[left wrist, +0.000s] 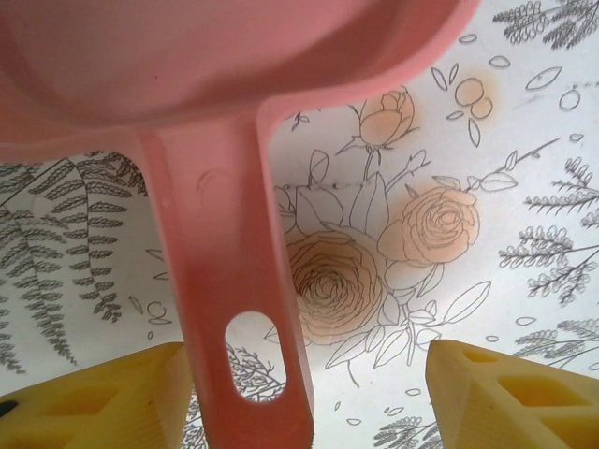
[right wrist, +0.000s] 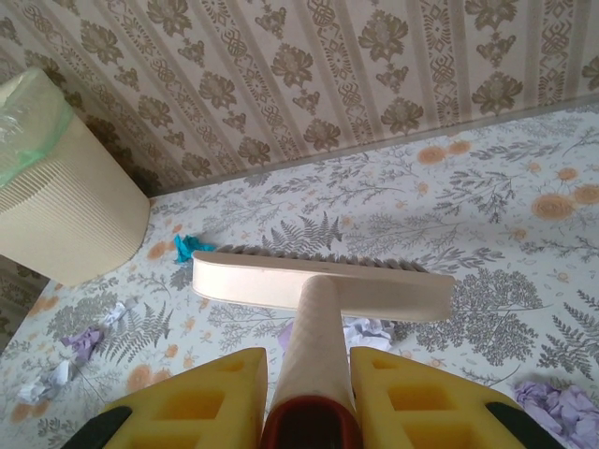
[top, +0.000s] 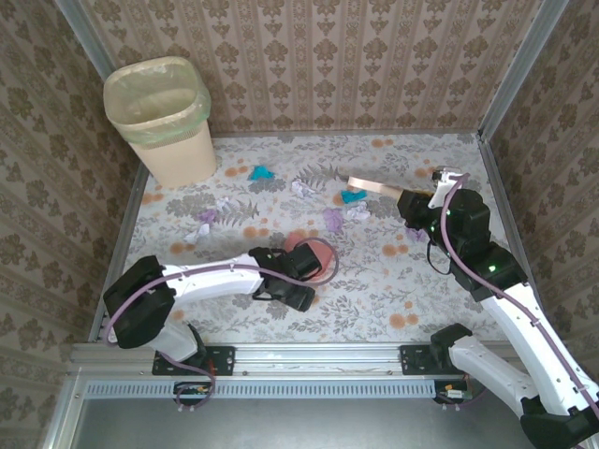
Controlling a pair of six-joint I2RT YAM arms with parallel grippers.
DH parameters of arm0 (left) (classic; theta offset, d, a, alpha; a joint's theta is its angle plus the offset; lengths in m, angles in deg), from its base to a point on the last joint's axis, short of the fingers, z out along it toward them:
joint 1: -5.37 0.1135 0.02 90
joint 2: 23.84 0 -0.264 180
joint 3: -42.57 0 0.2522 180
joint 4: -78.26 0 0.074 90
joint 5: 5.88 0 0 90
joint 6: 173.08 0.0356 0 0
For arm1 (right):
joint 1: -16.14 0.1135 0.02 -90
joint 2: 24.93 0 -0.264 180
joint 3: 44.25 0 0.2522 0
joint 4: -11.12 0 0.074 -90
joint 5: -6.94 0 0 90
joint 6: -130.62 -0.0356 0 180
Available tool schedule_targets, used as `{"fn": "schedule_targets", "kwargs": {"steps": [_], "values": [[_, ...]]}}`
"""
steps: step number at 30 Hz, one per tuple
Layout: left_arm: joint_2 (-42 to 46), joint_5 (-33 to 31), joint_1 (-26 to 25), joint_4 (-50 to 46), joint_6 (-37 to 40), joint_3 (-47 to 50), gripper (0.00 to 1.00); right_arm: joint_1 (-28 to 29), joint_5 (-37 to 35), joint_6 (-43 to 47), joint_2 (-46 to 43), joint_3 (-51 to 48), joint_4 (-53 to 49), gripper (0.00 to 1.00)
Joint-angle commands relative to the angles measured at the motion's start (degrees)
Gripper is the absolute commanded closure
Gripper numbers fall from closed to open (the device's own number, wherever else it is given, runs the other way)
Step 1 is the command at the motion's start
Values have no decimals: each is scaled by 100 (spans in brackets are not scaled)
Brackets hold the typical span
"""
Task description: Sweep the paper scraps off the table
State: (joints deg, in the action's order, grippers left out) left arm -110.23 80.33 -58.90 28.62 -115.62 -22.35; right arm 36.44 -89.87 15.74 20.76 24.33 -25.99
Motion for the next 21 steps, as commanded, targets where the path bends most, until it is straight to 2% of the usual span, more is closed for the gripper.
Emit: {"fn": "schedule_targets", "kwargs": {"steps": [1, 7, 21], "values": [[57, -855, -213, -175, -51, 21, 33, 30, 83, -123, -104, 43, 345, 100], [169, -938, -285, 296, -251, 334, 44, 34, 93, -122, -104, 31, 345, 100], [288, -1157, -349, 901, -491, 778, 52, 32, 110, -137, -78, 11, 365, 100]]}}
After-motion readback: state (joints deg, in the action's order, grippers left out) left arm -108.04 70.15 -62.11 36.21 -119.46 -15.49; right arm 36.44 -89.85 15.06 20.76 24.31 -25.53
